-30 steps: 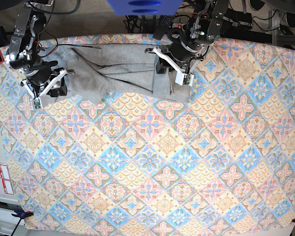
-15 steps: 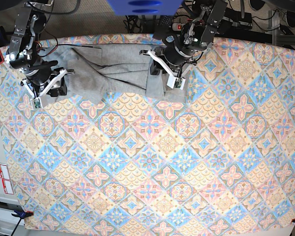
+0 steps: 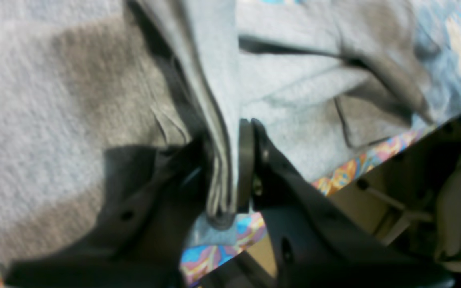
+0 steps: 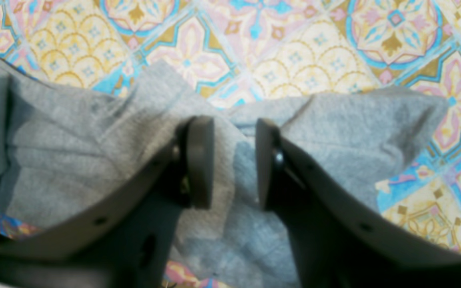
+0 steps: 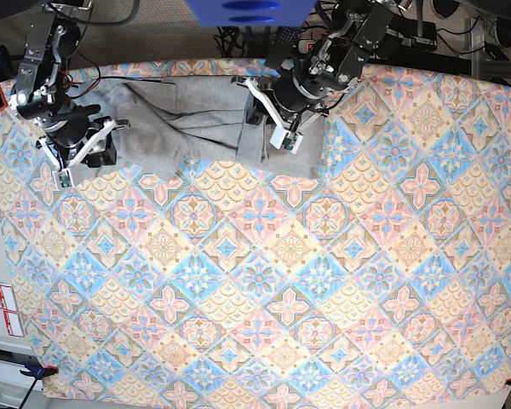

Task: Fold the T-shirt properly
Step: 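Lay the folded end down on the strip and open the left gripper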

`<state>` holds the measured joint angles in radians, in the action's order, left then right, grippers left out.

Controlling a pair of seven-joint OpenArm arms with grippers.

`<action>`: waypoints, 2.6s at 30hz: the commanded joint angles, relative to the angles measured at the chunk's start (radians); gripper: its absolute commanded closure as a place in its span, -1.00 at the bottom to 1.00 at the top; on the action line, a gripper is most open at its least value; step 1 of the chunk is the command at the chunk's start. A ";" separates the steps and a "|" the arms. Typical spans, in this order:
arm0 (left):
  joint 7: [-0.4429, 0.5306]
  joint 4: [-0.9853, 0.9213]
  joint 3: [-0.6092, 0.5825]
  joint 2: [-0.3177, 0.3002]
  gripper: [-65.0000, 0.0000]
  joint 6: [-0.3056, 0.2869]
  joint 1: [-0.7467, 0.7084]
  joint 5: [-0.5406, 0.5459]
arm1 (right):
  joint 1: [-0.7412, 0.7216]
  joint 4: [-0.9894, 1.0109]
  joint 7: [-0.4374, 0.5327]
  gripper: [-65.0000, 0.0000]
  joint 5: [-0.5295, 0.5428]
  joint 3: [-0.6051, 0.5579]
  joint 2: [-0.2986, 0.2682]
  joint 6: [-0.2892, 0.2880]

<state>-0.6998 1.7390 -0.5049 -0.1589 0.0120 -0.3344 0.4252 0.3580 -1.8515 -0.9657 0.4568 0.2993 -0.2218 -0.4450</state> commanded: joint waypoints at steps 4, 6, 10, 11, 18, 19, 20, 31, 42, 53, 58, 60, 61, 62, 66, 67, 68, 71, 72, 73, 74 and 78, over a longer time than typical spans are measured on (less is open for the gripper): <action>0.013 0.048 -0.036 -0.035 0.51 -0.004 0.016 0.005 | -0.004 -0.020 0.018 0.45 0.013 0.004 -0.015 -0.005; 0.013 0.068 -0.033 -0.043 0.31 -0.004 0.014 0.005 | -0.004 -0.020 0.018 0.45 0.013 0.004 -0.015 -0.005; 0.018 0.075 -0.025 -0.044 -0.04 -0.004 0.001 -0.002 | -0.004 -0.020 0.020 0.45 0.013 0.001 -0.015 -0.005; 0.018 0.075 -0.025 -0.044 -0.07 -0.004 0.001 -0.002 | -0.004 -0.020 0.020 0.45 0.013 0.001 -0.015 -0.005; 0.019 0.174 0.018 -0.061 -0.08 -0.004 -0.030 0.002 | -0.004 -0.020 0.018 0.45 0.013 0.002 -0.015 -0.005; 0.019 0.189 0.038 -0.063 -0.08 -0.004 -0.041 -0.001 | -0.004 -0.020 0.018 0.45 0.013 0.004 -0.015 -0.005; 0.018 0.195 0.059 -0.064 -0.08 -0.004 -0.050 0.001 | -0.004 -0.020 0.018 0.45 0.013 0.005 -0.015 -0.005; 0.013 0.065 0.136 -0.084 -0.08 -0.007 -0.058 0.004 | -0.004 -0.020 0.017 0.45 0.013 0.001 -0.015 -0.005; 0.015 0.055 0.035 -0.110 -0.08 -0.004 -0.022 0.005 | -0.004 -0.020 0.017 0.44 0.013 0.005 -0.015 -0.005; 0.012 0.091 0.219 -0.189 -0.08 -0.007 -0.065 0.005 | -0.006 -0.020 0.015 0.44 0.013 0.001 -0.015 -0.005; 0.012 0.046 0.222 -0.192 -0.08 -0.007 -0.079 0.005 | -0.006 -0.020 0.015 0.44 0.013 0.001 -0.015 -0.005; 0.012 0.016 0.225 -0.192 -0.08 -0.007 -0.079 0.007 | -0.006 -0.020 0.015 0.44 0.013 0.001 -0.015 -0.005; 0.013 0.003 0.225 -0.192 -0.08 -0.007 -0.079 0.007 | -0.006 -0.020 0.017 0.44 0.013 0.001 -0.015 -0.005; 0.013 -0.001 0.225 -0.192 -0.08 -0.007 -0.079 0.007 | -0.006 -0.020 0.017 0.44 0.013 0.001 -0.015 -0.005; 0.013 -0.003 0.222 -0.189 -0.08 -0.007 -0.079 0.005 | -0.006 -0.020 0.017 0.44 0.013 0.001 -0.015 -0.005; 0.013 -0.004 0.219 -0.187 -0.08 -0.007 -0.078 0.005 | -0.006 -0.020 0.017 0.44 0.013 0.001 -0.015 -0.005; 0.013 -0.012 0.219 -0.186 -0.08 -0.007 -0.078 0.005 | -0.006 -0.020 0.017 0.44 0.013 0.001 -0.015 -0.005; 0.013 -0.052 0.220 -0.156 -0.08 -0.008 -0.073 0.007 | -0.004 -0.020 0.015 0.44 0.013 0.001 -0.015 -0.005; 0.013 -0.069 0.220 -0.147 -0.08 -0.008 -0.073 0.007 | -0.004 -0.020 0.015 0.44 0.013 0.001 -0.015 -0.005; 0.013 -0.083 0.220 -0.143 -0.08 -0.008 -0.071 0.007 | -0.004 -0.020 0.015 0.44 0.013 0.001 -0.015 -0.005; 0.015 -0.090 0.219 -0.136 -0.08 -0.008 -0.071 0.007 | -0.004 -0.020 0.015 0.44 0.013 0.001 -0.015 -0.005; 0.016 -0.093 0.179 -0.118 -0.08 -0.010 -0.071 0.007 | -0.004 -0.020 0.015 0.44 0.013 0.001 -0.015 -0.005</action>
<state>-0.6449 1.6470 -0.3164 -0.2821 0.0143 -0.3962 0.4107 0.3576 -1.8515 -0.9657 0.4572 0.2955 -0.2218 -0.4454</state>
